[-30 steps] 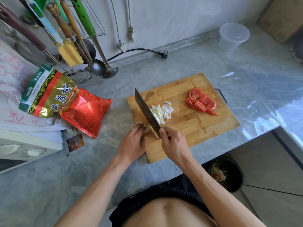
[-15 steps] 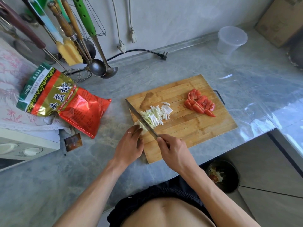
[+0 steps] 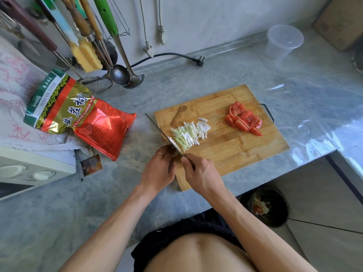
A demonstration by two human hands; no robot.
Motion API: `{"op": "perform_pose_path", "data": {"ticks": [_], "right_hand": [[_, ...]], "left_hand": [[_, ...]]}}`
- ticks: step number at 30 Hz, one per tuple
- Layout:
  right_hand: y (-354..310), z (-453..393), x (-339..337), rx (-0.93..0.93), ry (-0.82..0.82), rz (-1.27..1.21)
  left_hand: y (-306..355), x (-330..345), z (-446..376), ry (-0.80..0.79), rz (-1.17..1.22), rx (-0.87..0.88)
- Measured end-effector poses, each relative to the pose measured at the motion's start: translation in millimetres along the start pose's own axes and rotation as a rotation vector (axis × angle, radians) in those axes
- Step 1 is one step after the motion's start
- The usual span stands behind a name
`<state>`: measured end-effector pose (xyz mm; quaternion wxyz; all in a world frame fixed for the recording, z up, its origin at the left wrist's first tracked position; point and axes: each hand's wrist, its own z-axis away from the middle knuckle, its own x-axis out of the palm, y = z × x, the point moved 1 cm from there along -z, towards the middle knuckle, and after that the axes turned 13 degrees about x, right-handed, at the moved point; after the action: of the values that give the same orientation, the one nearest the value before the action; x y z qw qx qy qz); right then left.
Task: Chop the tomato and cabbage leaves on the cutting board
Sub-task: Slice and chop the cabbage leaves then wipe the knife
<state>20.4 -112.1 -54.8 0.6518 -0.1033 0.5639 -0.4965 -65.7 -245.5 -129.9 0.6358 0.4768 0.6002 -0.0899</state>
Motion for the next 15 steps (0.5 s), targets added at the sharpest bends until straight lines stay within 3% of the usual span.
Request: {"op": "perform_pose_path", "data": {"ticks": [9, 15], "right_hand": [[1, -3, -21, 0.022, 0.063, -0.162], [6, 10, -20, -0.002, 0.033, -0.157]], "left_hand": [[-2, 6, -4, -0.058, -0.014, 0.036], [-9, 5, 1, 0.042, -0.052, 0.062]]}}
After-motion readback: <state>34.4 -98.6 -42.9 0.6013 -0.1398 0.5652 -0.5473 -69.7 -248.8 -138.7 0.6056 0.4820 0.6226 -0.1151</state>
